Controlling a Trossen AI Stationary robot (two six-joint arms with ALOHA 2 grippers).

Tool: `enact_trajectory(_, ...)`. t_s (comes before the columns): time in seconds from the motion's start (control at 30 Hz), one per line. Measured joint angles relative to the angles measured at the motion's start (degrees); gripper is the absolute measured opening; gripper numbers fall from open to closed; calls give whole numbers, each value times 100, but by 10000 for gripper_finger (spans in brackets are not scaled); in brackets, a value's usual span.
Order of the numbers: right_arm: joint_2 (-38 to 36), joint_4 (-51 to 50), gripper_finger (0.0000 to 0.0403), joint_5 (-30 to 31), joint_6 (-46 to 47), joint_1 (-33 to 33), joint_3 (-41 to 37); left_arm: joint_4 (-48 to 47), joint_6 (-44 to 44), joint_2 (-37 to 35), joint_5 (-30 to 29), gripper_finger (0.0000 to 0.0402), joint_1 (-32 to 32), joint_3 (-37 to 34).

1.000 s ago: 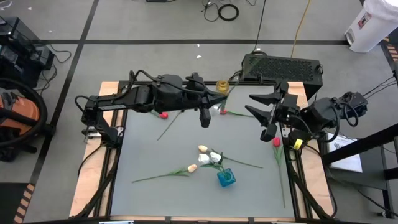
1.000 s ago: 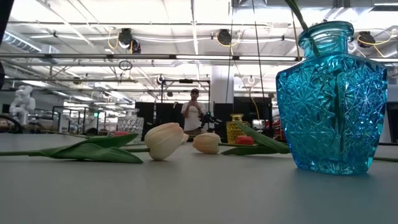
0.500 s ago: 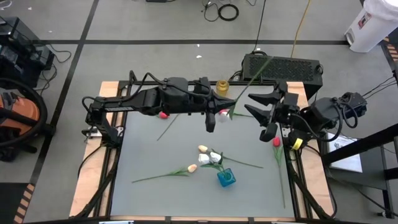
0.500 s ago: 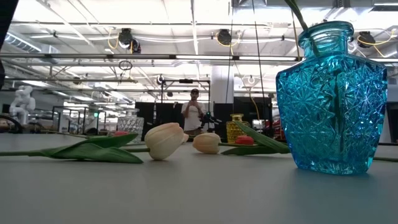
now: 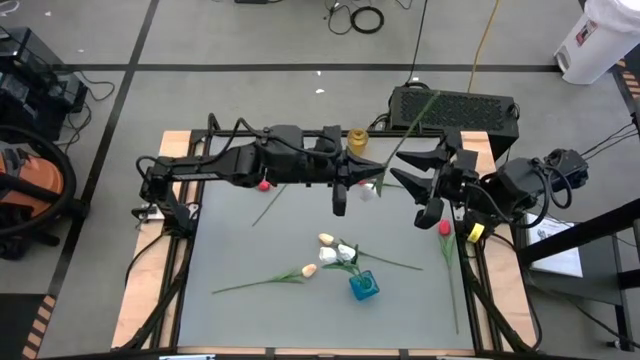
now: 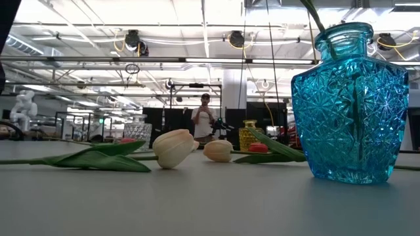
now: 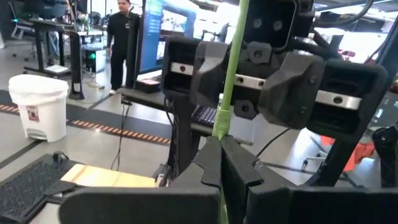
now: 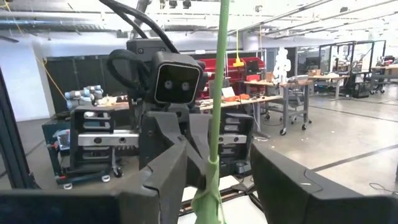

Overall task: Sort flowers into vase by color
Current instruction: Put the white tulip into the blue vase

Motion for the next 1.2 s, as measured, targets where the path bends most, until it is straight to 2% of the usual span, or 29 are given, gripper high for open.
enact_trajectory(1.2,83,558,169,-2,354,0,0,36,-2,99,97,0,-64,2)
